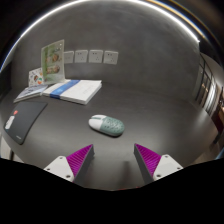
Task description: Arrange mouse
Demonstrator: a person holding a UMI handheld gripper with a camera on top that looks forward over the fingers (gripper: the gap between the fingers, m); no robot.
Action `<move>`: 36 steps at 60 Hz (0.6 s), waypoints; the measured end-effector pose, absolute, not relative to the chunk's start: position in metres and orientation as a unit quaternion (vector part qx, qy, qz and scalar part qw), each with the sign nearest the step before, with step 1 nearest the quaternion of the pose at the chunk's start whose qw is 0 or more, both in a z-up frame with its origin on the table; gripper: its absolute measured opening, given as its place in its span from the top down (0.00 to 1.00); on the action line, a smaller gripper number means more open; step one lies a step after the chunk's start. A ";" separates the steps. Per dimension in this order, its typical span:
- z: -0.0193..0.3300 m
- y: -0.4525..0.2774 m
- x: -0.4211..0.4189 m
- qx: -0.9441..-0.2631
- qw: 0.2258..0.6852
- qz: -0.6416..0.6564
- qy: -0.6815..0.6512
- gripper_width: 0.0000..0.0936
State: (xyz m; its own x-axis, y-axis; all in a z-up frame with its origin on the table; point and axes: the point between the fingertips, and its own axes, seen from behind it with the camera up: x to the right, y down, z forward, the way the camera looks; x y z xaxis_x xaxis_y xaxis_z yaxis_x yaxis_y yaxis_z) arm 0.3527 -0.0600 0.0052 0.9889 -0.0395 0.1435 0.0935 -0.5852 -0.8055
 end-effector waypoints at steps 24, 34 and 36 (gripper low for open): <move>-0.009 0.044 0.358 -0.903 0.424 0.020 -0.063 0.09; -0.008 0.079 0.371 -0.905 0.424 0.024 -0.036 0.11; -0.009 0.085 0.374 -0.904 0.426 0.023 -0.028 0.12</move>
State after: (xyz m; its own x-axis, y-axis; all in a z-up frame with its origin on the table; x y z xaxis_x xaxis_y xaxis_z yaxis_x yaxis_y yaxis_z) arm 0.3736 0.0850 -0.0090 0.9973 0.0706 -0.0177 0.0312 -0.6347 -0.7721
